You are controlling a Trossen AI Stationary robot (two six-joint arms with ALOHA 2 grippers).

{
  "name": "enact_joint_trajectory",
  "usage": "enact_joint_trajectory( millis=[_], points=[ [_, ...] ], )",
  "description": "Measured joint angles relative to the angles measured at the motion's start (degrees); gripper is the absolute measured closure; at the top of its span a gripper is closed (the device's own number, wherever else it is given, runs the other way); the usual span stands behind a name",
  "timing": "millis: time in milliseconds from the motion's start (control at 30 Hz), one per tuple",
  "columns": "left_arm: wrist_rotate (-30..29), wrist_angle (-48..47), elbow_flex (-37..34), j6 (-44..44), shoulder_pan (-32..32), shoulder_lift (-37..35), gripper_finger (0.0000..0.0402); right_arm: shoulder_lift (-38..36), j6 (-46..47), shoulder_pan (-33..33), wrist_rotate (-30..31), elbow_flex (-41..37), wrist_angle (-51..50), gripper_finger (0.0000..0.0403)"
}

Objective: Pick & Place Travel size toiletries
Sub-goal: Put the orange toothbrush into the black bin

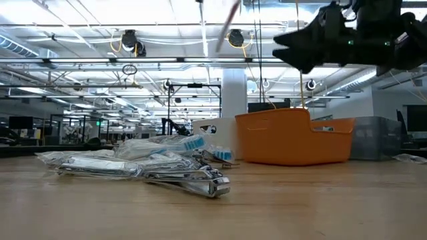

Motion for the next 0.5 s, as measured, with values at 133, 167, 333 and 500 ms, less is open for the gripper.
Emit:
enact_joint_trajectory(
  millis=[133,167,333,500],
  points=[
    [5.3,7.9,0.0,1.3,2.9,4.3,0.0394,3.9,-0.8,3.3,0.0,2.5,2.4,0.0110],
    [7.0,9.7,-0.1,1.2,3.4,5.1,0.0396,4.8,-1.4,4.0,0.0,3.1,2.4,0.0110],
    [10.4,17.1,0.0,-1.1,5.2,8.3,0.0383,10.0,-2.7,6.0,0.1,6.6,2.4,0.0110],
    [10.8,17.1,0.0,-1.6,5.5,9.5,0.0395,14.0,-4.1,7.3,0.2,9.4,2.4,0.0116]
  ],
)
